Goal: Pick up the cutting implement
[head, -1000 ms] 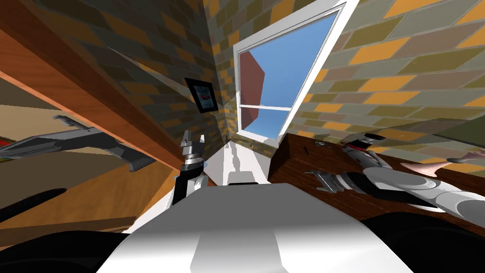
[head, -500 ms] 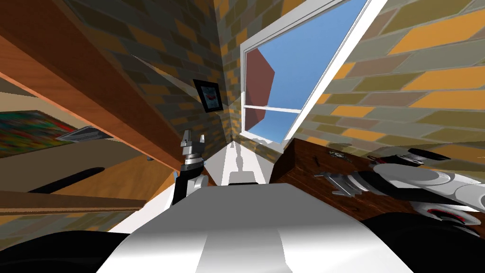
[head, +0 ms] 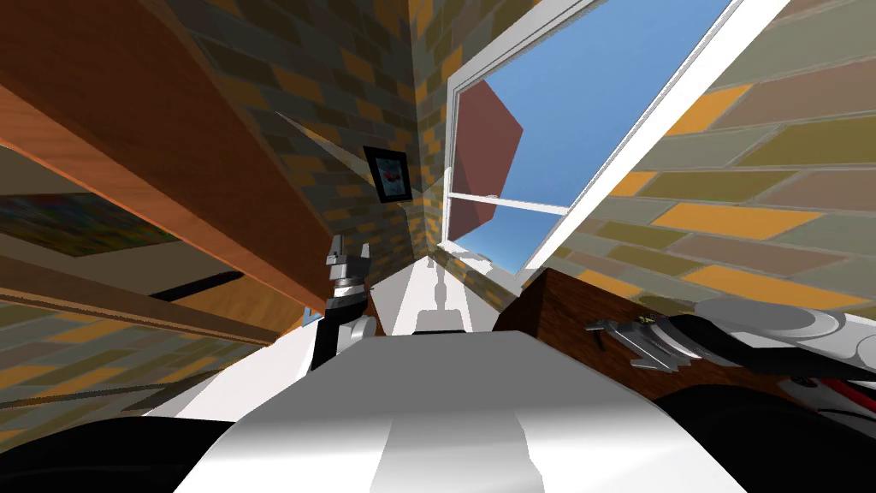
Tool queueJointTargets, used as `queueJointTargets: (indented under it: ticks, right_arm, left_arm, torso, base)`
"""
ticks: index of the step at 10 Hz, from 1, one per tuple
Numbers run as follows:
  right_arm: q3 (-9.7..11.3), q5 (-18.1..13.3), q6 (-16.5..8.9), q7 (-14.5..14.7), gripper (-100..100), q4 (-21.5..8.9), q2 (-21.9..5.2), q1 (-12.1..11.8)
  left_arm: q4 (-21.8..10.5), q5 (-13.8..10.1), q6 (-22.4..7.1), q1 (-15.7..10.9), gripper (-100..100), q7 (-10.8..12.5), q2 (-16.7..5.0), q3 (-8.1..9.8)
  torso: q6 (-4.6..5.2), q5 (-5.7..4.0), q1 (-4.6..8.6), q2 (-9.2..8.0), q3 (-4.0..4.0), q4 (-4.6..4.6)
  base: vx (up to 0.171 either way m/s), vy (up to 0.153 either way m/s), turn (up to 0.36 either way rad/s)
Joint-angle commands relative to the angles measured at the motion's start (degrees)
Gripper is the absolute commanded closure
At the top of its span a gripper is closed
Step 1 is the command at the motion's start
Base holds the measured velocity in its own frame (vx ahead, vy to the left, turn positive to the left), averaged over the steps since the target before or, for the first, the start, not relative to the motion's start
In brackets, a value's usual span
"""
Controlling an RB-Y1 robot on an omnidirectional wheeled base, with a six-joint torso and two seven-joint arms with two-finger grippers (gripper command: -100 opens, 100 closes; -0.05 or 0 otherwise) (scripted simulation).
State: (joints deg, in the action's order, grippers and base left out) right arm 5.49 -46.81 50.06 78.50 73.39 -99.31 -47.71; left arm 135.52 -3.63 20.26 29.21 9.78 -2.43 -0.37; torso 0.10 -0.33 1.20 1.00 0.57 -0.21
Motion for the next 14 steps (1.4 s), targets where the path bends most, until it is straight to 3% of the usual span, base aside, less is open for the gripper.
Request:
queueJointTargets:
  ticks: [1, 3, 4, 5, 7, 8, 9, 13, 14]
  right_arm:
    - [0.95, -0.07, 0.11, 0.8, -100, -0.64, 0.02, -0.25]
    - [1.37, -0.27, 0.01, 0.81, -100, -0.65, 0.26, -0.07]
    - [1.44, -0.28, -0.01, 0.88, 0, -0.67, 0.27, -0.07]
    - [2.16, -0.97, -1.48, 1.23, -100, -0.61, 2.14, 0.06]
    - [2.89, -1.67, -2.94, 1.59, -100, -0.55, 4.02, 0.18]
    - [2.91, -1.67, -2.2, 1.51, -100, -0.75, 3.6, 0.55]
    - [2.99, -1.74, -2.47, 1.47, 100, -0.68, 3.71, 0.56]
    - [2.96, -1.72, -2.44, 1.47, 100, -0.68, 3.7, 0.57]
    - [2.96, -1.72, -2.44, 1.47, 0, -0.68, 3.7, 0.57]
  left_arm:
    - [0.0, 0.0, 0.0, 0.0, 0, 0.0, 0.0, 0.0]
    - [0.0, 0.0, 0.0, 0.0, 0, 0.0, 0.01, -0.01]
    - [0.0, 0.0, 0.0, 0.0, 0, 0.0, 0.02, -0.02]
    - [0.0, 0.0, 0.0, -0.01, 0, 0.0, 0.03, -0.02]
    - [0.0, 0.0, 0.0, -0.01, 0, 0.0, 0.03, -0.03]
    - [0.0, 0.0, 0.0, -0.02, 0, 0.0, 0.03, -0.03]
    - [0.0, 0.0, 0.0, -0.01, 0, 0.0, 0.03, -0.03]
    - [0.0, 0.0, 0.0, -0.01, 0, 0.0, 0.03, -0.03]
    - [0.0, 0.0, 0.0, -0.01, 0, 0.0, 0.03, -0.03]
  torso:
    - [0.0, 0.0, 0.0, 0.0, 0.0, 0.0]
    - [0.01, 0.09, -0.42, -0.14, -0.08, 0.03]
    - [0.05, 0.17, -0.84, -0.35, -0.2, 0.08]
    - [0.05, 0.26, -1.14, -0.48, -0.28, 0.12]
    - [0.06, 0.3, -1.29, -0.61, -0.37, 0.15]
    - [0.06, 0.31, -1.32, -0.64, -0.38, 0.16]
    - [0.06, 0.33, -1.33, -0.62, -0.37, 0.16]
    - [0.07, 0.3, -1.3, -0.6, -0.36, 0.15]
    - [0.07, 0.3, -1.3, -0.6, -0.36, 0.15]
  base:
    - [0.142, -0.244, 0.161]
    - [0.064, -0.142, 0.088]
    - [0.008, -0.019, 0.001]
    - [-0.003, -0.008, 0.093]
    - [-0.012, 0.0, 0.073]
    - [-0.006, 0.001, 0.01]
    - [0.0, 0.0, 0.0]
    - [0.0, 0.0, 0.0]
    - [0.0, 0.0, 0.0]
